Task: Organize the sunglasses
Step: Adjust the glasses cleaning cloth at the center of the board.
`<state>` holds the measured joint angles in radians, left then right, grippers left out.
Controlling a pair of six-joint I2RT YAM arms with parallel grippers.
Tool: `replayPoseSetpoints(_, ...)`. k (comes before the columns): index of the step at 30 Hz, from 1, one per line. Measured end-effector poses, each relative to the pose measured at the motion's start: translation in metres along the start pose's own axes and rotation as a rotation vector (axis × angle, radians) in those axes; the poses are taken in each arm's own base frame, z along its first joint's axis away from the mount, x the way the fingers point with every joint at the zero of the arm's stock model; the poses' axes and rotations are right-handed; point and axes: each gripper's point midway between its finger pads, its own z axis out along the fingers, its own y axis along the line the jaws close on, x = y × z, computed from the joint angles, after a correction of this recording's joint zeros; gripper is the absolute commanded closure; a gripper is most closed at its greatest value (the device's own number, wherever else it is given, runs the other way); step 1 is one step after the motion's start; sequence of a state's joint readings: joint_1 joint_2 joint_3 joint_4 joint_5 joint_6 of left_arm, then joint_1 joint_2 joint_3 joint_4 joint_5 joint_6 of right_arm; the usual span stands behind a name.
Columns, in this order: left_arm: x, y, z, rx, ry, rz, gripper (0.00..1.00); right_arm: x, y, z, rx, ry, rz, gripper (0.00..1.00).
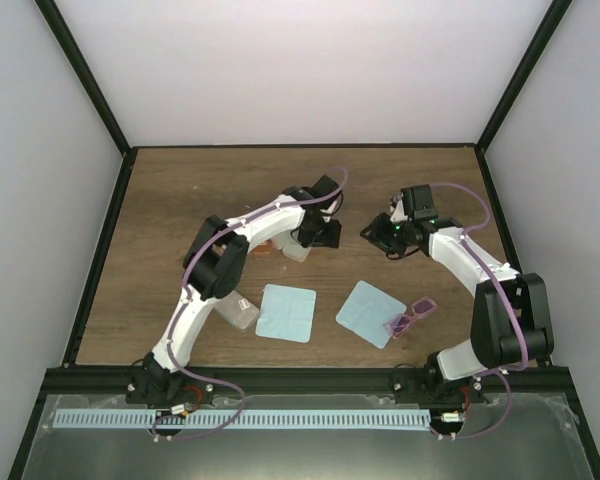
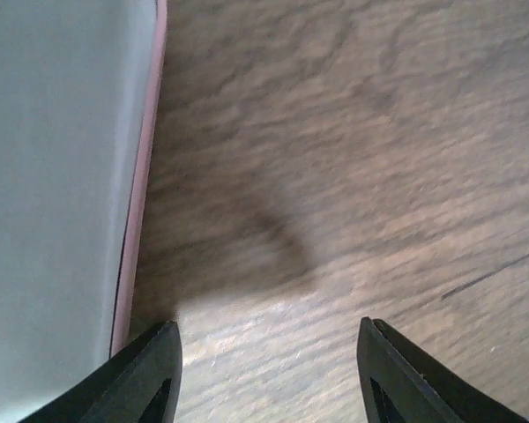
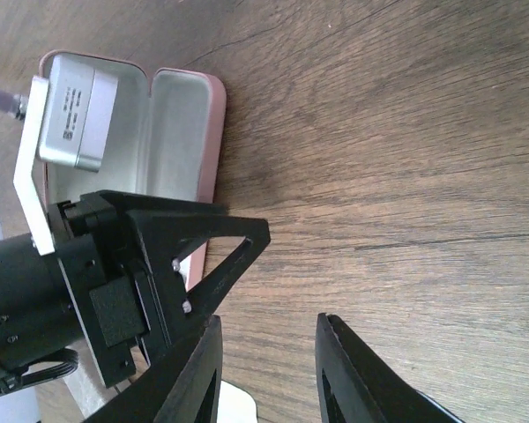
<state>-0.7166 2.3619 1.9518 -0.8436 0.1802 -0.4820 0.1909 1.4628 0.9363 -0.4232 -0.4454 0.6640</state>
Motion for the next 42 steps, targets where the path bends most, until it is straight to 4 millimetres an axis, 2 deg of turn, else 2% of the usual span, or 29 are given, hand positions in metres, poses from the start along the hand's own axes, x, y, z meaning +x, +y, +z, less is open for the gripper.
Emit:
replayPoseSetpoints(8,0.016,0.007,-0.007,0.001,0.004,0.011,0.43,0.001,0.004,0.0,-0.023,0.008,-0.004,0.68)
replayPoseSetpoints(20,0.029,0.011,-0.013,-0.028,0.015,0.059,0.39,0.0,0.006,0.002,-0.036,0.01,-0.008,0.67)
replayPoseSetpoints(23,0.031,0.006,-0.018,-0.041,0.004,0.091,0.39,0.001,0.005,0.003,-0.035,0.011,-0.007,0.66)
replayPoseSetpoints(32,0.045,-0.032,-0.035,-0.014,-0.032,0.178,0.38,0.0,-0.001,0.004,-0.009,0.005,-0.006,0.65)
replayPoseSetpoints(34,0.049,-0.039,-0.038,-0.003,-0.037,0.19,0.33,-0.001,-0.01,0.0,0.0,-0.01,0.011,0.64)
replayPoseSetpoints(36,0.055,-0.046,-0.039,0.001,-0.039,0.207,0.3,-0.003,-0.027,-0.012,0.014,-0.042,0.058,0.63)
replayPoseSetpoints(38,0.063,-0.054,-0.039,0.002,-0.04,0.231,0.29,-0.007,-0.05,-0.03,0.034,-0.097,0.121,0.61)
replayPoseSetpoints(42,0.085,-0.07,-0.032,-0.011,-0.03,0.285,0.33,-0.024,-0.074,-0.06,0.069,-0.203,0.19,0.6)
